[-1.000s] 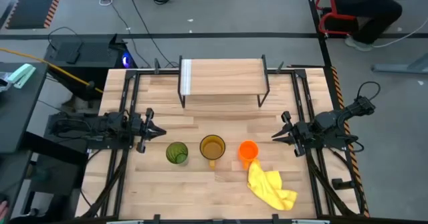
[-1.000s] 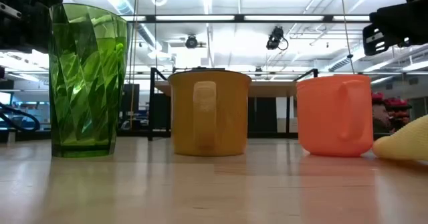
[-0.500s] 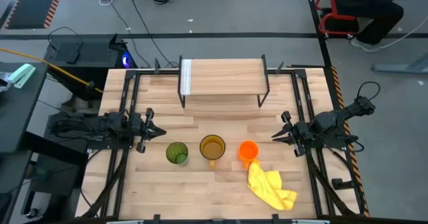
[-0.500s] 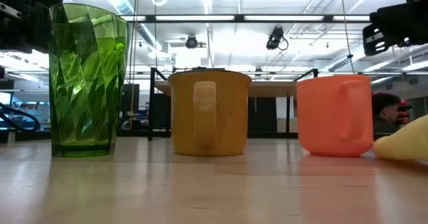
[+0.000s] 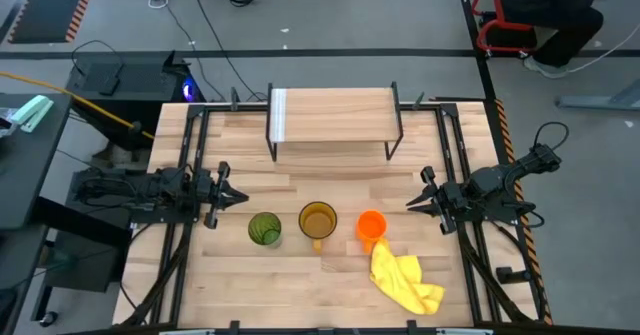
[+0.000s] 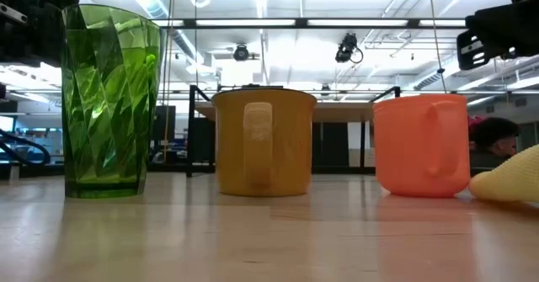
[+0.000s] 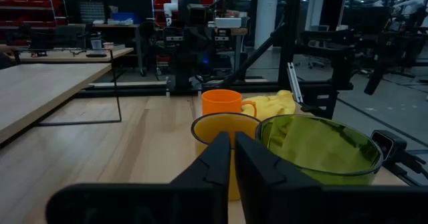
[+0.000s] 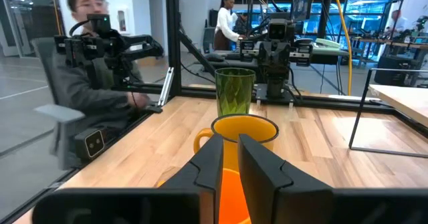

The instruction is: Stack small to large cups/mugs on shelf

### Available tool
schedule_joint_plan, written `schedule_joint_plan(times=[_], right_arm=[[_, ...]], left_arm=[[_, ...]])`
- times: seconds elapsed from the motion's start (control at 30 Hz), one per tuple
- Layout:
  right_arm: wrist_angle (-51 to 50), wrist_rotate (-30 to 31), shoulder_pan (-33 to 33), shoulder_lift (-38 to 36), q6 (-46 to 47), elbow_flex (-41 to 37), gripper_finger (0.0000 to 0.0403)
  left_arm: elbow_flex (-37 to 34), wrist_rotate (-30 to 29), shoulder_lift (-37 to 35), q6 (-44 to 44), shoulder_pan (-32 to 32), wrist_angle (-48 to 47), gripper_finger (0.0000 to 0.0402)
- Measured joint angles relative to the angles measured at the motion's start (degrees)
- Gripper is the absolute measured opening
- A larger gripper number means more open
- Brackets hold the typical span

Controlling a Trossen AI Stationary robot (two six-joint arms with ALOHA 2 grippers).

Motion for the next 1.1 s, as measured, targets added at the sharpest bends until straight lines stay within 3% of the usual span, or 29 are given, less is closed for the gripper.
schedule_joint_plan(times=[1.1], right_arm=[[0.0, 0.0, 0.0, 0.0, 0.0, 0.0, 0.0055]], left_arm=[[0.0, 0.0, 0.0, 0.0, 0.0, 0.0, 0.0035]])
